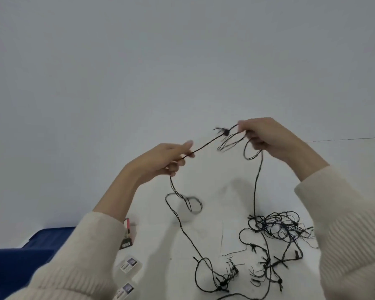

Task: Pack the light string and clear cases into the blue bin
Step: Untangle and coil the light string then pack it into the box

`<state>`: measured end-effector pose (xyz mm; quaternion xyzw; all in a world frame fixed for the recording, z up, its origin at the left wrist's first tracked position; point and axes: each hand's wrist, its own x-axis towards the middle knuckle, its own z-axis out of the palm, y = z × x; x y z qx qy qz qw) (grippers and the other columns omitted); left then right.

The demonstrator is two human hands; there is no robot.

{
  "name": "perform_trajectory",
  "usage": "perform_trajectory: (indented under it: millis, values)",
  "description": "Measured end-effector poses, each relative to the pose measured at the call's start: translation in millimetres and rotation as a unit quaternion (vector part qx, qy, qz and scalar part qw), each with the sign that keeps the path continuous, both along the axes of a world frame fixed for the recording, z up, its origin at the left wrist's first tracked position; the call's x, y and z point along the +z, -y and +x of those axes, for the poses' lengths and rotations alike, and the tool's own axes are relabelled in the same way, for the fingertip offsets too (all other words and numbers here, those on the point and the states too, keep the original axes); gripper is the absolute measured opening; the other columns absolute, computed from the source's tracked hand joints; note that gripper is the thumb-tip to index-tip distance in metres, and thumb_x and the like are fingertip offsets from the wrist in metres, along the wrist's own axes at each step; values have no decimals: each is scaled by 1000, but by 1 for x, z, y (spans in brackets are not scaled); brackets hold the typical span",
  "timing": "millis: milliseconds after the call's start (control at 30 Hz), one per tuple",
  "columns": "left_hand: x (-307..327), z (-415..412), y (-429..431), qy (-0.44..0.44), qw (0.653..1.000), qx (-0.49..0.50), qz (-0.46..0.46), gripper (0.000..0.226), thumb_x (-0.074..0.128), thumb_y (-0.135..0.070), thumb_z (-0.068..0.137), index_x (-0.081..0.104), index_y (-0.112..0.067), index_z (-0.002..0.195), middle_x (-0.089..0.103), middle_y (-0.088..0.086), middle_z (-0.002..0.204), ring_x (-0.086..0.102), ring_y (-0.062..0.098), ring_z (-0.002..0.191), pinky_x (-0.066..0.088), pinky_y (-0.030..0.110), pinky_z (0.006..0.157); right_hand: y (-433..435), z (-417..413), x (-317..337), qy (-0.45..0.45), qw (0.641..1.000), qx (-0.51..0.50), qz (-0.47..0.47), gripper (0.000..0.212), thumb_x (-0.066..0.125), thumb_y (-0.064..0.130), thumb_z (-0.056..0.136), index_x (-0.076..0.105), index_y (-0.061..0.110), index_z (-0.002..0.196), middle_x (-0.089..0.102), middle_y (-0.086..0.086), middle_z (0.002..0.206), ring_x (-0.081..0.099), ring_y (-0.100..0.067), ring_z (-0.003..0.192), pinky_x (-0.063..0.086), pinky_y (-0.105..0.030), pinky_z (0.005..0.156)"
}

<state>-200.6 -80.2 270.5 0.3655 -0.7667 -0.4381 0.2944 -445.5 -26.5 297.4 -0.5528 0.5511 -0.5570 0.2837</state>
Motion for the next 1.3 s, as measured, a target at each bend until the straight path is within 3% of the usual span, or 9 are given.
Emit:
perform_trajectory:
  millis: [67, 133, 300, 533, 767, 867, 1000, 1167, 1300]
  values:
    - [-12, 13, 8, 21, 1000, -2, 4, 30, 54, -38, 92, 68, -11, 93, 43, -6, 61, 38, 8, 50, 41, 19, 55, 2, -16, 0, 1, 996, -89, -27, 25, 58, 13, 85, 55, 17, 61, 38, 8, 44, 27, -11, 44, 22, -19, 38]
    - [-21, 18, 13, 65, 998, 17, -16, 24, 54, -29, 94, 69, -11, 88, 46, -5, 60, 42, 8, 49, 43, 19, 55, 4, -26, -4, -190, 969, -156, -4, 22, 57, 23, 88, 63, 16, 68, 47, -2, 60, 39, -19, 57, 29, -25, 49]
    - [-10, -12, 5, 74, 986, 56, -136, 19, 54, -23, 93, 69, -11, 90, 50, -2, 62, 42, 12, 50, 40, 15, 48, -2, 0, -6, -562, 793, -235, 24, 47, 49, 61, 85, 58, 28, 116, 61, -2, 107, 55, -26, 106, 32, -31, 75]
    - [25, -47, -13, -64, 973, 30, -218, 18, 57, -26, 92, 67, -17, 80, 50, -6, 59, 43, 7, 49, 38, 16, 49, -13, 37, 12, -327, 942, 70, 8, 27, 58, 44, 87, 70, 24, 74, 53, -5, 76, 42, -14, 67, 34, -25, 62]
    - [-2, -6, 5, 74, 990, -11, -117, 30, 61, -26, 90, 65, -2, 74, 60, -4, 60, 52, 9, 52, 49, 23, 64, -17, -21, 25, 7, 999, 10, -51, 29, 53, 24, 91, 50, 18, 62, 39, 6, 56, 26, -10, 50, 22, -19, 45]
    - [-13, 2, 11, 86, 992, 25, -83, 29, 56, -24, 93, 67, 3, 87, 56, -5, 58, 54, 6, 51, 52, 18, 62, -18, -38, 23, -146, 984, -96, -23, 27, 56, 29, 90, 61, 18, 66, 48, 2, 66, 38, -12, 59, 30, -22, 54]
    - [3, -18, 0, 2, 991, 40, -131, 27, 51, -24, 96, 69, -5, 93, 50, 0, 59, 52, 9, 51, 55, 21, 65, -22, -18, 20, -541, 823, -162, 51, 47, 54, 69, 75, 60, 40, 111, 53, 7, 89, 49, -20, 103, 38, -32, 81]
    - [39, -56, -19, -29, 973, 14, -229, 26, 56, -29, 92, 66, -7, 83, 51, -3, 54, 51, 13, 48, 54, 29, 59, -29, 20, 26, -346, 936, 60, 6, 31, 55, 54, 86, 71, 28, 82, 57, 20, 84, 50, 6, 82, 35, -18, 73]
    - [37, -40, -11, -21, 979, 9, -203, 20, 63, -27, 88, 67, -8, 82, 48, -1, 55, 46, 12, 49, 50, 21, 55, -25, -5, 39, -61, 995, 9, -79, 32, 53, 28, 91, 52, 21, 60, 52, 14, 60, 34, -3, 48, 28, -19, 52]
